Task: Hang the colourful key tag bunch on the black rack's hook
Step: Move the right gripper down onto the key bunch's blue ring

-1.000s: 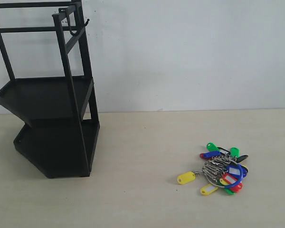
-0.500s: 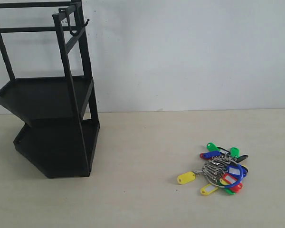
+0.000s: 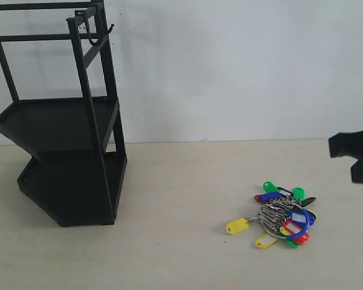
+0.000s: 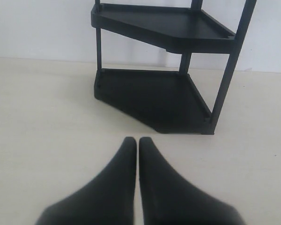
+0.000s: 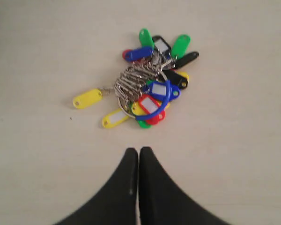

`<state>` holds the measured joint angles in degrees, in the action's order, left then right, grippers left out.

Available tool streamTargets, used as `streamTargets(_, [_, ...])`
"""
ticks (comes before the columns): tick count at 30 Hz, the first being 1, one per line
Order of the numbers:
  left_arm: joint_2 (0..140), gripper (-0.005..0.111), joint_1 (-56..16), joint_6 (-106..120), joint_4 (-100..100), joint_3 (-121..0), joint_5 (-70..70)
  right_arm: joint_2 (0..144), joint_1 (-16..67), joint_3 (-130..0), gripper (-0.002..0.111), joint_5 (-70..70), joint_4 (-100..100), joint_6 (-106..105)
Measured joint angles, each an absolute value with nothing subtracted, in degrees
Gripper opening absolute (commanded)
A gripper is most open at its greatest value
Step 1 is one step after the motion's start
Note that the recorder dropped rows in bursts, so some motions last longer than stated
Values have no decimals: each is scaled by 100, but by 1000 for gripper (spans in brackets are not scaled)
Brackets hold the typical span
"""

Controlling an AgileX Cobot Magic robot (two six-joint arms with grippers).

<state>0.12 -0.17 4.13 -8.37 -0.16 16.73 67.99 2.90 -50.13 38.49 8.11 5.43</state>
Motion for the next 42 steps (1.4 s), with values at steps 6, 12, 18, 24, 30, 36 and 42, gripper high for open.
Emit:
streamTargets(6, [12,4,-17,413,-837,-16,1673,8034,290,-5013,41,3535,979,655])
streamTargets(12, [12,4,-17,413,-837,-16,1673,8743,437,-5013,43,2781,1342,610])
streamTargets(18, [12,4,-17,413,-837,-16,1673,9395,457,-5013,39,2418,1477,610])
streamTargets(24, [12,4,-17,413,-837,-16,1673,9877,457,-5013,39,2130,1538,622])
streamTargets(30, [12,4,-17,413,-837,-16,1673,10086,457,-5015,39,1915,1559,752])
streamTargets(36, [12,4,-17,413,-837,-16,1673,10213,457,-5015,39,1592,1571,1075])
streamTargets(42, [12,4,-17,413,-837,-16,1673,10272,457,-5015,39,1342,1583,1194])
